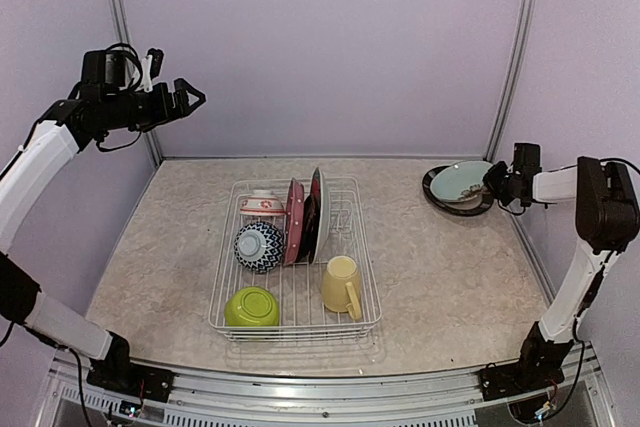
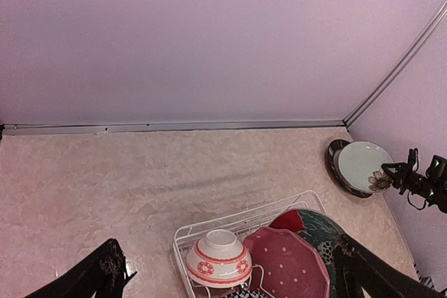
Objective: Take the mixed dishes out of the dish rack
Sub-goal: Place the plate with another plate.
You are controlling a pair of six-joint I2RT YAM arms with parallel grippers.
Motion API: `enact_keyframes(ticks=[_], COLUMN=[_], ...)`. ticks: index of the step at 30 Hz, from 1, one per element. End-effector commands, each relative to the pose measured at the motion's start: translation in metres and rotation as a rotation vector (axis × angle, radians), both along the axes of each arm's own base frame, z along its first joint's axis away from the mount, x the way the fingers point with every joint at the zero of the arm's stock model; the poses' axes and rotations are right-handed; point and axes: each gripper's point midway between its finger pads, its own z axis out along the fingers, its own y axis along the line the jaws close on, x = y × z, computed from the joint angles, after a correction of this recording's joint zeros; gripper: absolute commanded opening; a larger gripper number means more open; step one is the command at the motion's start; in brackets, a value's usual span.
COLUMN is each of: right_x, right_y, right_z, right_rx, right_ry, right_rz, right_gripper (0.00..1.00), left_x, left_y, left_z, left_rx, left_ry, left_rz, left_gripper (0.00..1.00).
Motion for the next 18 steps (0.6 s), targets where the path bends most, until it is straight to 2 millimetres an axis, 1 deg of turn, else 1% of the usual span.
enact_keyframes(ticks=[1, 7, 10, 14, 16, 18], right_x=[0.025, 0.025, 0.027, 0.026, 0.026, 0.025], right_y=[-0.009, -0.015, -0.012, -0.011, -0.011, -0.010], right_z=[0.038, 0.014, -0.002, -0.016, -0.022, -0.025], right_rx=[0.009, 0.009, 0.017, 0.021, 0.018, 0.019], right_ry=[-0.144, -0.101, -0.072, -0.042, -0.027, -0.017], right_rz=[-0.010, -0.035, -0.015, 0.000, 0.003, 0.012], right_gripper=[0.00, 0.00, 0.00, 0.00, 0.02, 0.07], left_x=[-0.005, -0.004, -0.002, -0.003, -0.003, -0.003], left_y=[-0.007, -0.010, -0.009, -0.012, -0.014, -0.015], left_z=[0.004, 0.002, -0.002, -0.003, -0.003, -0.004], left_rx=[-0.023, -0.033, -0.025, -0.017, -0.011, -0.009], left_ry=[-0.012, -0.003, 0.004, 0.004, 0.001, 0.003], left_rz=[-0.029, -0.039, -0.031, -0.037, -0.040, -0.040], left_gripper=[0.99, 0.99, 0.99, 0.99, 0.99, 0.99])
